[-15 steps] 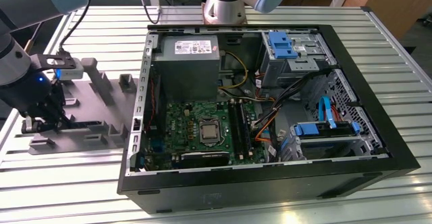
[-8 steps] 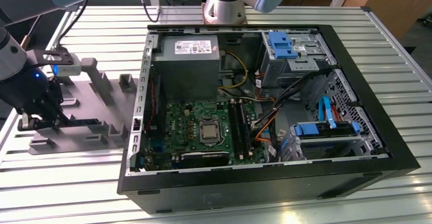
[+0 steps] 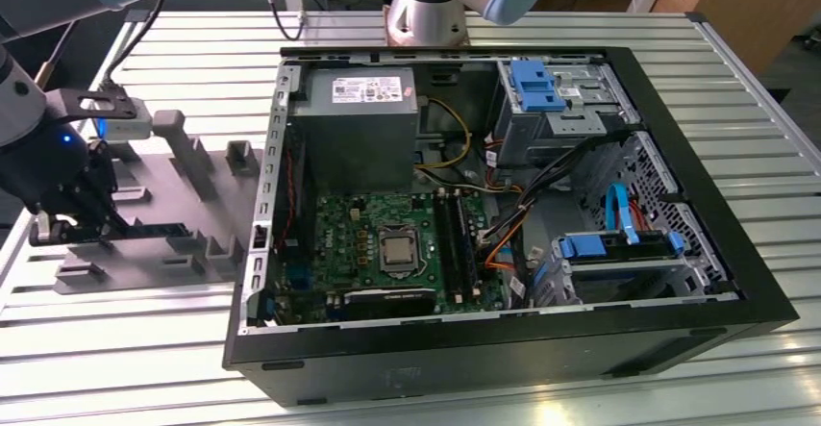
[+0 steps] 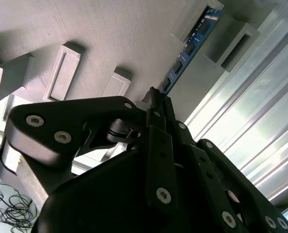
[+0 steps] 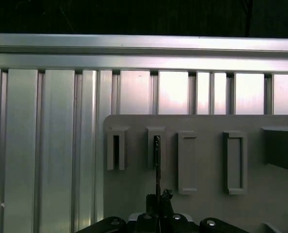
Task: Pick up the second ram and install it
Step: 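Pick up the second ram and move it above second insertion slot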
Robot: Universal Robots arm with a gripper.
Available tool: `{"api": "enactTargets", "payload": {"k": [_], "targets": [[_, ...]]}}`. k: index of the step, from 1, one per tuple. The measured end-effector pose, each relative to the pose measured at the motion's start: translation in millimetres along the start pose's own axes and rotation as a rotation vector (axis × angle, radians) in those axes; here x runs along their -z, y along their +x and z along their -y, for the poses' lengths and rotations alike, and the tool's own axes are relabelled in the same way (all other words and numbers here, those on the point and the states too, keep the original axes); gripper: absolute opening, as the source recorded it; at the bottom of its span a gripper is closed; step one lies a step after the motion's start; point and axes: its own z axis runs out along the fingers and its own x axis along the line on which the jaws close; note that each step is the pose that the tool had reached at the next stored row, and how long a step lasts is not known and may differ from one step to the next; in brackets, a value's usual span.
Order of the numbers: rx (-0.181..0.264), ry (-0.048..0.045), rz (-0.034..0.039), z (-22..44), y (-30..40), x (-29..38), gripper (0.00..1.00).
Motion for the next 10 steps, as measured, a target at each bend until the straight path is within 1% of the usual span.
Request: {"api": "enactTargets", "payload": {"k": [5,10], "targets": [[0.0,-0.0002,-0.0001,0.0,0.0,0.3,0.14],[0.0,-0.0003,-0.0002,0.0,0.0,3.6,0.14]]}}
